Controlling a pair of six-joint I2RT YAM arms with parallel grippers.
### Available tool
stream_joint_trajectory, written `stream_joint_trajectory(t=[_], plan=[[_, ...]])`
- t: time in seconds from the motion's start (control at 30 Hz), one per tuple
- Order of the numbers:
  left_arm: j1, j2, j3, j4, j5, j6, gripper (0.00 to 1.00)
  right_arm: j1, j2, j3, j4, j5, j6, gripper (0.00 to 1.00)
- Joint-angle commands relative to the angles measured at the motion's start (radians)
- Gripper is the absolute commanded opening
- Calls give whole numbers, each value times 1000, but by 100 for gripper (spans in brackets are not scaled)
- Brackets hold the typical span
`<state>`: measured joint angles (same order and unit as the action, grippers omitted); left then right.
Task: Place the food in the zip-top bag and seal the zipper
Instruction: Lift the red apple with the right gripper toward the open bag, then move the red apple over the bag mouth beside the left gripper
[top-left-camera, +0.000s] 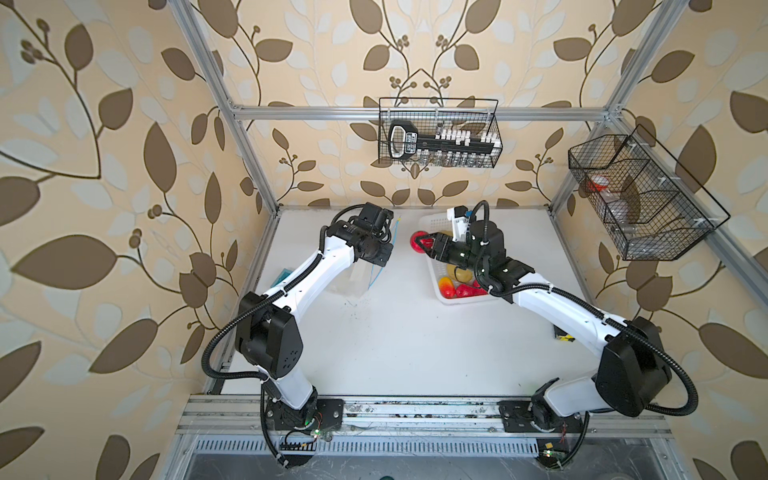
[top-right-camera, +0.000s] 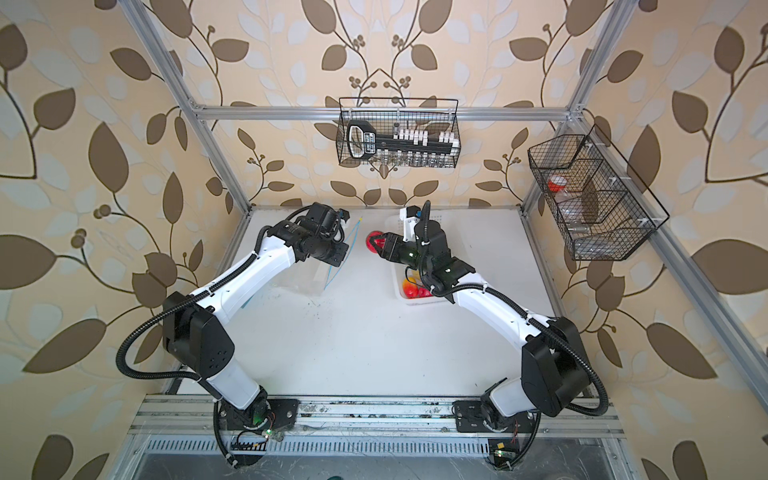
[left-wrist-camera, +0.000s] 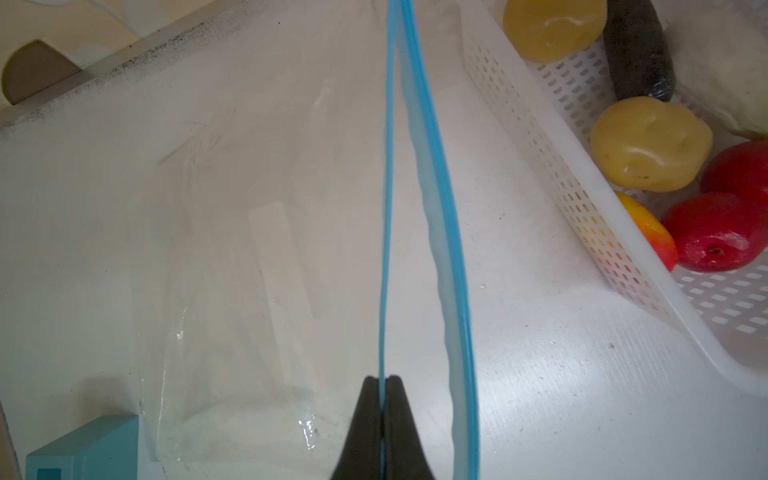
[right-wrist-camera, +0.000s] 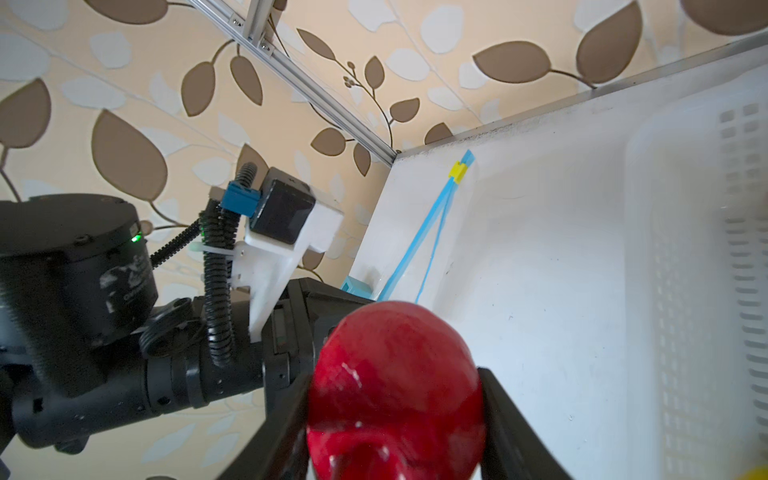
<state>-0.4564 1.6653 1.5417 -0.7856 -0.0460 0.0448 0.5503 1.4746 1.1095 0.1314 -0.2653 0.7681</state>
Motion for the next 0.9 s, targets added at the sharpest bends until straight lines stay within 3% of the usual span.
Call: stream_joint_trajectory(t=[0.0, 0.87], plan=[[9, -18, 47, -23, 55, 12, 0, 24, 35, 56, 14, 12, -15, 32], [9, -30, 102, -64, 109, -12, 0, 83, 228, 174, 94, -32, 71, 30]])
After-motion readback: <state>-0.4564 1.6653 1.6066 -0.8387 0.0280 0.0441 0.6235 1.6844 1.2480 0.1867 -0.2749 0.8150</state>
